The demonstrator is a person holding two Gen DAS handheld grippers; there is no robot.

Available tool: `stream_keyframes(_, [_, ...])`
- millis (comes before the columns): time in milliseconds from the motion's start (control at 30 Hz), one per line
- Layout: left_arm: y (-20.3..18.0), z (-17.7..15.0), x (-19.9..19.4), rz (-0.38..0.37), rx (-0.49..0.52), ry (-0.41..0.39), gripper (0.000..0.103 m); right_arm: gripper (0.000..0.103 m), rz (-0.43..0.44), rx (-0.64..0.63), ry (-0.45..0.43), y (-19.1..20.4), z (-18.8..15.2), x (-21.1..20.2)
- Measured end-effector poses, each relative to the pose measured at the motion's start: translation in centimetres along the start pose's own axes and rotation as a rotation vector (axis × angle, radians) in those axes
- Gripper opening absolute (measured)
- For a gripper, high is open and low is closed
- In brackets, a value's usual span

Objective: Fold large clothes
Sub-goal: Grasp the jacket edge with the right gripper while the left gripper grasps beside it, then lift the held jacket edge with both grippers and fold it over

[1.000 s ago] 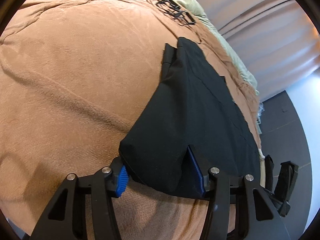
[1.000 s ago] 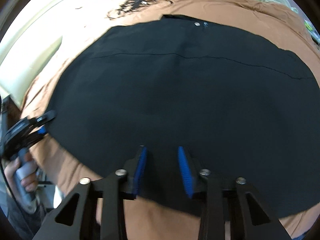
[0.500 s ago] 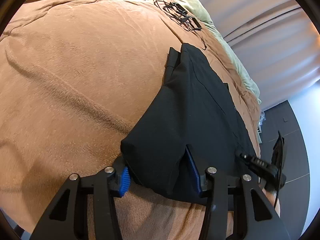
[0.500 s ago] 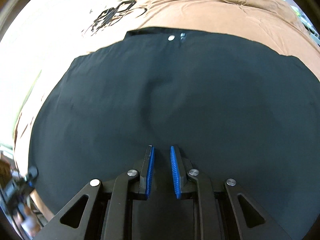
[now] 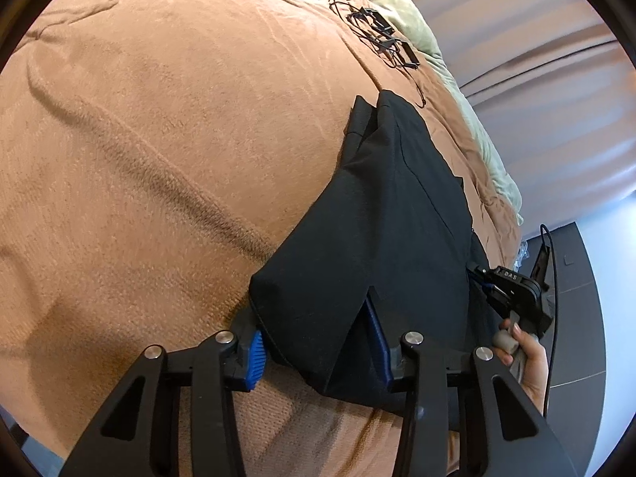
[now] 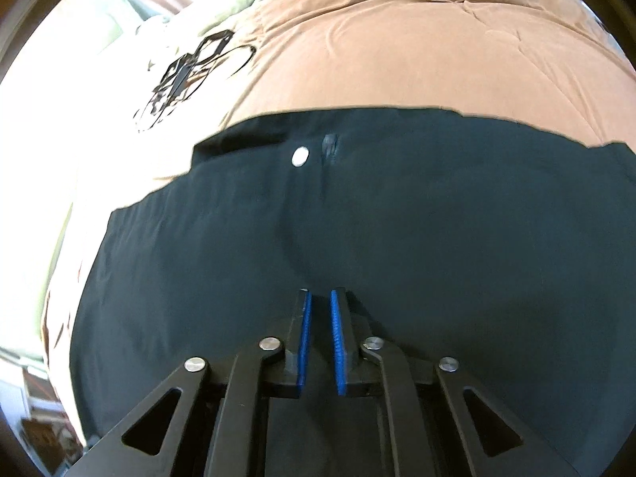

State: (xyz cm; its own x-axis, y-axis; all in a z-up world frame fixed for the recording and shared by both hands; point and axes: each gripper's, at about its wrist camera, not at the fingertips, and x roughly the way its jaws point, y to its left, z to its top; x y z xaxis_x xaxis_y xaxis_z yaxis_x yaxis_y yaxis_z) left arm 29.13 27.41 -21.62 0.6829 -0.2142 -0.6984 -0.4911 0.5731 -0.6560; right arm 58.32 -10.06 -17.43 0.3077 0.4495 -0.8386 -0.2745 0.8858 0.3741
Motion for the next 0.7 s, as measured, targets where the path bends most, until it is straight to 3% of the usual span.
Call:
stream_keyframes(233, [0.5, -0.1, 0.2, -0.014, -0.014, 0.005, 0.043, 0.000, 0.026, 0.051, -0.017, -0.8, 2.5, 1.5])
stream_keyframes(300, [0.4, -0.1, 0.2, -0.017, -0.014, 0.009, 0.040, 0.000, 0.032, 0.055, -0.023, -1.1, 3.1, 1.8])
stream_keyframes(367, [0.4, 0.0, 0.2, -0.032, -0.022, 0.015, 0.032, 0.000, 0.041, 0.045, -0.036, -1.1, 3.5, 1.7])
stream_keyframes(433, [0.2, 0.1, -0.1, -0.064, -0.030, 0.009, 0.025, 0.008, 0.055, 0.040, -0.040, -1.0, 3.5, 1.3])
stream_keyframes(600, [-1.0, 0.4, -1.4, -0.130, -0.025, -0.024, 0.019, 0.050, 0.099, 0.013, -0.101, -0.7, 1.6, -3.4])
stream_keyframes(700, [-2.3, 1.0, -2.4, -0.184, -0.020, -0.045, 0.017, 0.051, 0.113, -0.024, -0.109, 0.1, 0.4, -5.8])
